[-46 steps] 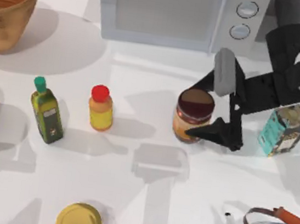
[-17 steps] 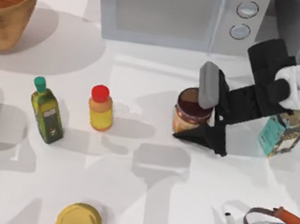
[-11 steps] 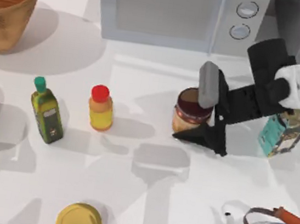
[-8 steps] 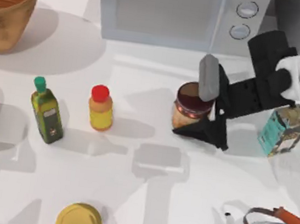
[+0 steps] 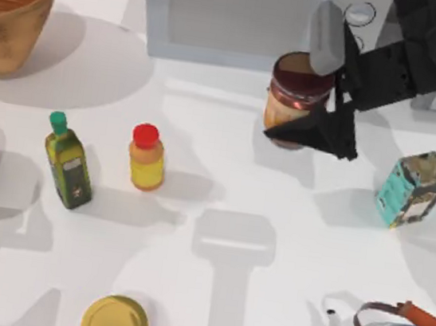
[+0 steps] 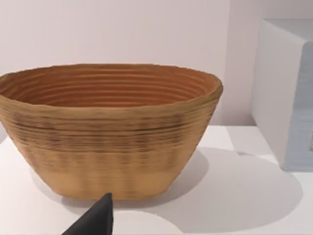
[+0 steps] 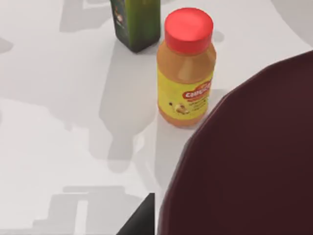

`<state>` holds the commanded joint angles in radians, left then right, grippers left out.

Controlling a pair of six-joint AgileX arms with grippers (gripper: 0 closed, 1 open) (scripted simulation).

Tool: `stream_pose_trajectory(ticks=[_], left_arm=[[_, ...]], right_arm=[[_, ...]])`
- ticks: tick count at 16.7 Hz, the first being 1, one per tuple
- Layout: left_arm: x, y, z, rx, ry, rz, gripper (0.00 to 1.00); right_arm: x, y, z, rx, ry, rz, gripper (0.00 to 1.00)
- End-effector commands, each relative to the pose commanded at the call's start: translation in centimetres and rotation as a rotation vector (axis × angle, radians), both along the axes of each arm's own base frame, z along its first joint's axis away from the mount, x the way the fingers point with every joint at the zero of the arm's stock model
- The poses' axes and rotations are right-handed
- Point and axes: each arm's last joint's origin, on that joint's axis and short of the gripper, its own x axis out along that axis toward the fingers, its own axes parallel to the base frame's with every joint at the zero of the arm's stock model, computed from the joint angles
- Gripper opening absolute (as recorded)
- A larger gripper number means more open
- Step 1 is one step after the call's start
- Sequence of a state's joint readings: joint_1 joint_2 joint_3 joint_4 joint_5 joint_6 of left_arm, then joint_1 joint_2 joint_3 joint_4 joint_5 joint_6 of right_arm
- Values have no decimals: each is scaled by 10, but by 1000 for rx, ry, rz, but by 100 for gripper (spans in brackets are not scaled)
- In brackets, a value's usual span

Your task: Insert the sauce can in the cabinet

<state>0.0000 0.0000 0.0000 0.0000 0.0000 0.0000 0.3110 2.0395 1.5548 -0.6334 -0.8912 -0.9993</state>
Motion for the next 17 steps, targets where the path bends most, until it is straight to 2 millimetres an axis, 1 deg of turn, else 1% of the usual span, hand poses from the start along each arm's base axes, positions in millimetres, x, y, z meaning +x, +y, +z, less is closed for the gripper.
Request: stream_pose_trajectory(ticks=[2,4,9,11,14,16,17], left_arm=[[0,0,0,0,0,0,100],[0,0,0,0,0,0,100],[0,0,0,0,0,0,100],[0,0,0,0,0,0,100],[0,0,0,0,0,0,100],[0,0,0,0,0,0,100],[0,0,0,0,0,0,100]], right_arm=[[-4,0,20,1,-9,5,0],[-7,1,30,2,-13,10,0],[-6,1,29,1,-9,8,0],[-11,-4,32,-15,-12,-19,0],[-29,-24,45,-65,-34,-123,0],[-50,-42,62,-93,-80,-227,0],[-64,-53,72,-102,-113,-287,0]])
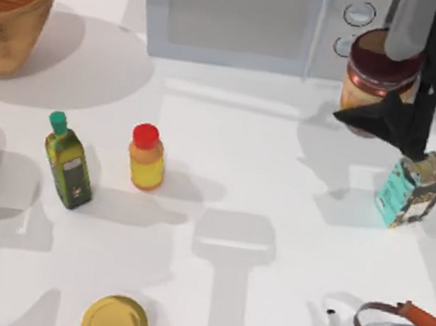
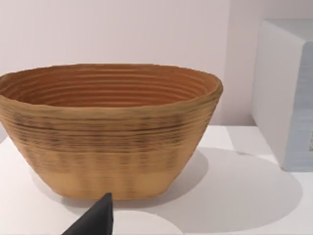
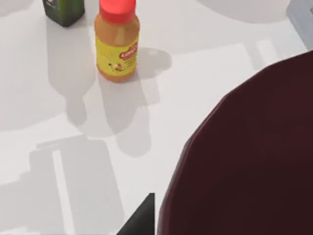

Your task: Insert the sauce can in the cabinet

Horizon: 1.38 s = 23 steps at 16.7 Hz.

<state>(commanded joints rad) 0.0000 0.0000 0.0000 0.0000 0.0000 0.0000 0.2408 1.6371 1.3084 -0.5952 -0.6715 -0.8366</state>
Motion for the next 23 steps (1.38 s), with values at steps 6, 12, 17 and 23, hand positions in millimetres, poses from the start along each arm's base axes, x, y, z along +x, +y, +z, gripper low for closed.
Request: stream_pose_trajectory(ticks=[6,12,17,23], left_arm=[[0,0,0,0,0,0,100],[0,0,0,0,0,0,100],[0,0,0,0,0,0,100],[0,0,0,0,0,0,100]], right_arm=[[-105,-58,29,31,-235,-431,0],[-209,-92,-32,261,-444,-860,0],[-228,-103,-94,463,-498,-1106,0],[-229,-106,-107,525,-514,-1173,0]])
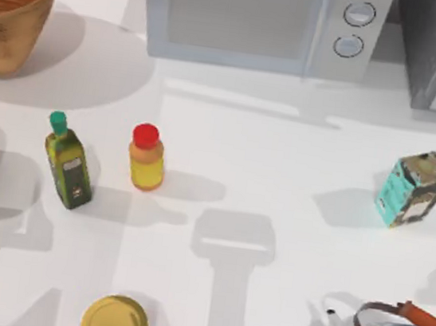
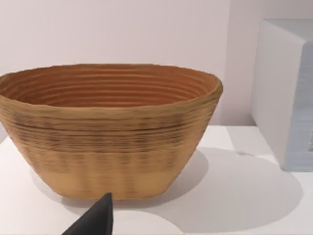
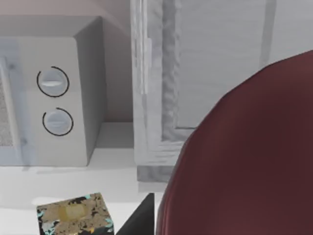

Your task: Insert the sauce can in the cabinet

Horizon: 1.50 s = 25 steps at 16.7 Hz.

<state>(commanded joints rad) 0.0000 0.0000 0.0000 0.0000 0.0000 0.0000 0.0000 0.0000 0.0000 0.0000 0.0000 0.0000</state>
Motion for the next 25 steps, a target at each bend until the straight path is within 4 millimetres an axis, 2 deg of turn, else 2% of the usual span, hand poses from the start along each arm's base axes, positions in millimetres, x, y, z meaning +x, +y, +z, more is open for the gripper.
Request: stream_pose_trajectory(ticks=[4,6,8,11,18,20,22,25], left_arm=[[0,0,0,0,0,0,100],[0,0,0,0,0,0,100],[0,0,0,0,0,0,100],[0,0,0,0,0,0,100],[0,0,0,0,0,0,100],[0,0,0,0,0,0,100],[0,0,0,0,0,0,100],[0,0,0,0,0,0,100]], right_arm=[[0,1,2,0,12,11,0],[1,3,14,-3,36,29,0],[3,5,35,-9,73,49,0],[13,10,87,-21,115,67,0],[61,23,264,-23,35,34,0],[79,28,306,-17,8,16,0],[98,33,335,-12,-3,3,0],[124,41,359,-4,-2,-4,0]])
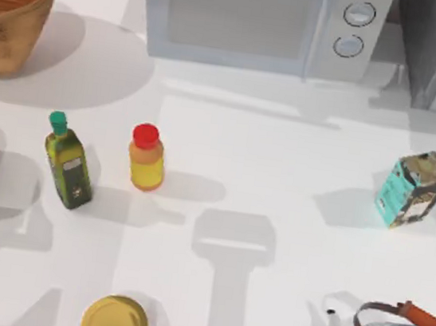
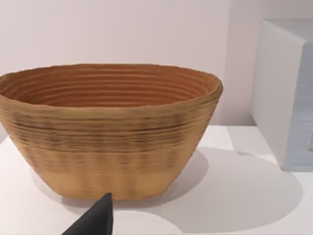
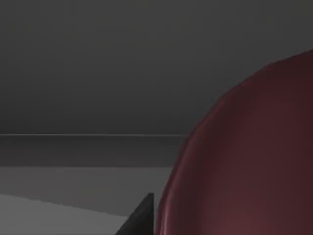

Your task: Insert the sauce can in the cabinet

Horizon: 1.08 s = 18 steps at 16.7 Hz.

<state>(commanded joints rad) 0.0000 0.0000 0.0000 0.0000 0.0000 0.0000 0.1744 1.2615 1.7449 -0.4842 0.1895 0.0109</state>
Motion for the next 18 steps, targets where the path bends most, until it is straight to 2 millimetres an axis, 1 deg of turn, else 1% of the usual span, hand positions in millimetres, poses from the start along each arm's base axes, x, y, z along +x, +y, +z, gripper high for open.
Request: stream_pose_trajectory(ticks=[3,10,12,14,16,18], left_arm=[[0,0,0,0,0,0,100],[0,0,0,0,0,0,100],[0,0,0,0,0,0,100],[0,0,0,0,0,0,100],[0,0,0,0,0,0,100],[0,0,0,0,0,0,100]], right_arm=[[15,7,9,4,7,7,0],[17,7,11,6,7,7,0],[25,6,13,3,1,6,0],[43,5,17,2,-11,-3,0],[75,6,14,1,-1,-10,0],[111,8,5,0,17,-9,0]])
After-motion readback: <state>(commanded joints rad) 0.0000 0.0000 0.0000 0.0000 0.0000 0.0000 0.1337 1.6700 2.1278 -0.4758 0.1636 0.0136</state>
